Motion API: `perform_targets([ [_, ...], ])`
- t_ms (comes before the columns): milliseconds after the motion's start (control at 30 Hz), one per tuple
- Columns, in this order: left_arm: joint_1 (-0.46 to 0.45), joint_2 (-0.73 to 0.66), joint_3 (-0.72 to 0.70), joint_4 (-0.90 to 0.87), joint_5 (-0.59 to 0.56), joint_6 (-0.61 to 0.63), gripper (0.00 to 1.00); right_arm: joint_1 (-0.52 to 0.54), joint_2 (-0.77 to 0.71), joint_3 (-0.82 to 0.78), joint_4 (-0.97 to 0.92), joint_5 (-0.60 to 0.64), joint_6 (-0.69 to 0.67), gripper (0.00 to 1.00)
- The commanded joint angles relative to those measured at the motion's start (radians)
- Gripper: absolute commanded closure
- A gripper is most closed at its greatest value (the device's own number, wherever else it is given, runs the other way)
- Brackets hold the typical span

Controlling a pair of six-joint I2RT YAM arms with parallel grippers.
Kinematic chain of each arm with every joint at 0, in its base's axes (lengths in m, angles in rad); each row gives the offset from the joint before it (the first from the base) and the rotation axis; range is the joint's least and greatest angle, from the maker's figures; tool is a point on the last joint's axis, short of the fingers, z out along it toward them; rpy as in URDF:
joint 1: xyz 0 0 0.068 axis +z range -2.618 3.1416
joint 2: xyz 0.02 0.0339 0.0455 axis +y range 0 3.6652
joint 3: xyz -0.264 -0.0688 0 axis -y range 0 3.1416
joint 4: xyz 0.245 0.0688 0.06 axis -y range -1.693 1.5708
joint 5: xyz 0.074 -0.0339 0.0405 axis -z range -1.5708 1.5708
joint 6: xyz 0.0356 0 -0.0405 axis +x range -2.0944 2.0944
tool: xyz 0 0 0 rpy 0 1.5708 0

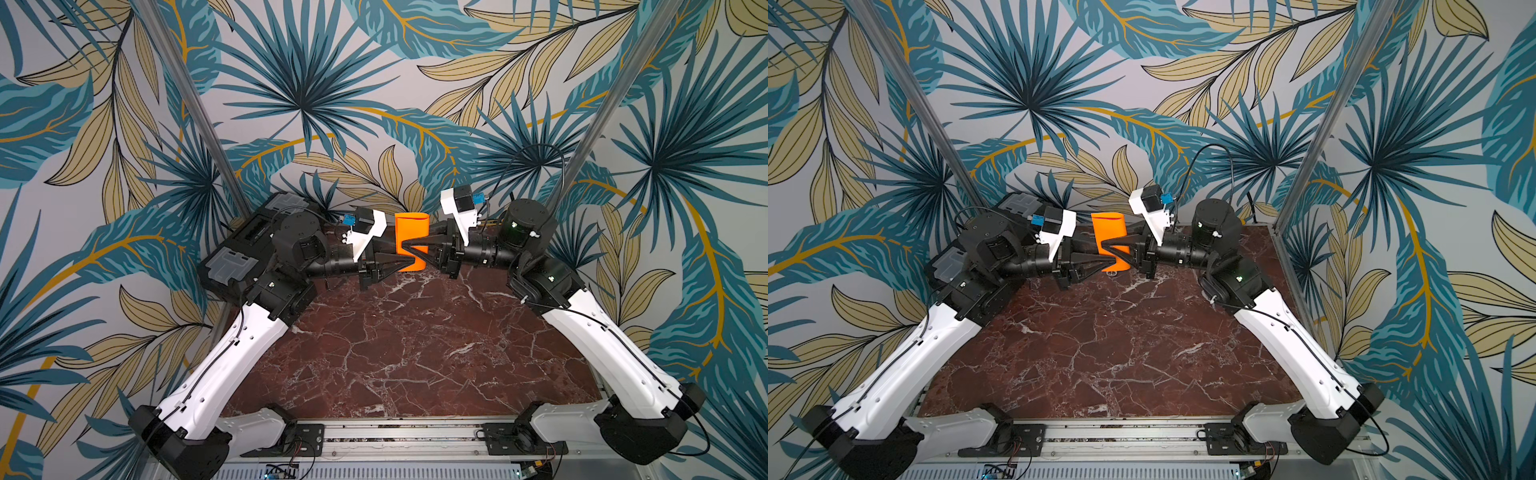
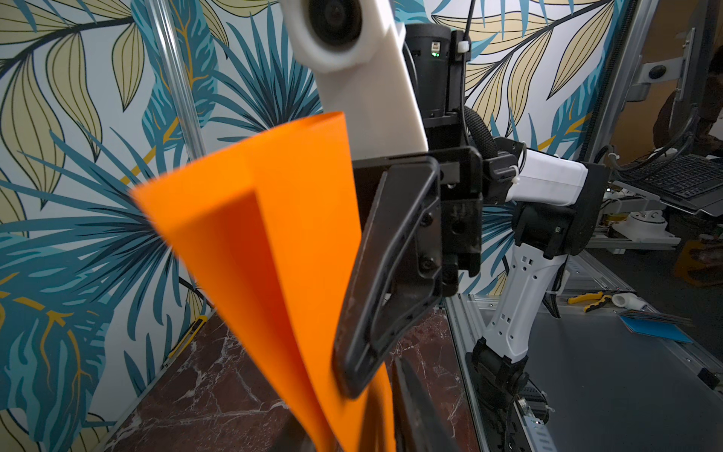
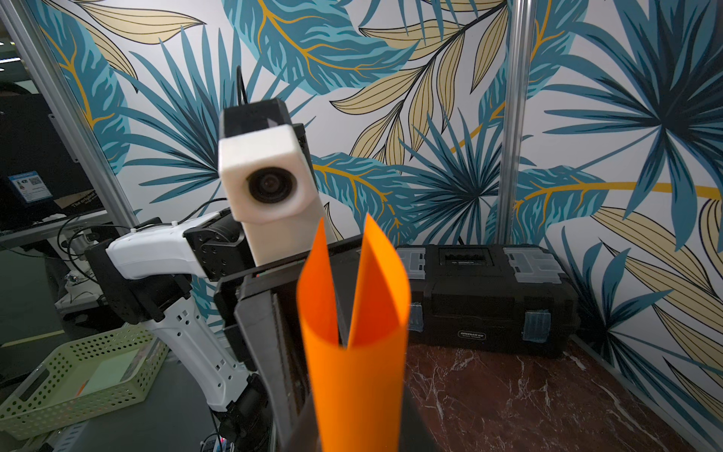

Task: Fold the square paper along the opposite sides
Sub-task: Fold the paper.

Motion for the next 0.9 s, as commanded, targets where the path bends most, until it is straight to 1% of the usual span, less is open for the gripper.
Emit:
perform_targets([
  [0, 0.004, -0.025, 0.036, -0.005, 0.001, 0.014, 0.70, 0.003, 0.003, 0.012, -0.001, -0.003, -0.013, 0.78],
  [867, 0.005, -0.025, 0.034, -0.006, 0.002, 0.018, 0.70, 0.003, 0.019, 0.011, 0.013, -0.014, 0.002, 0.77],
])
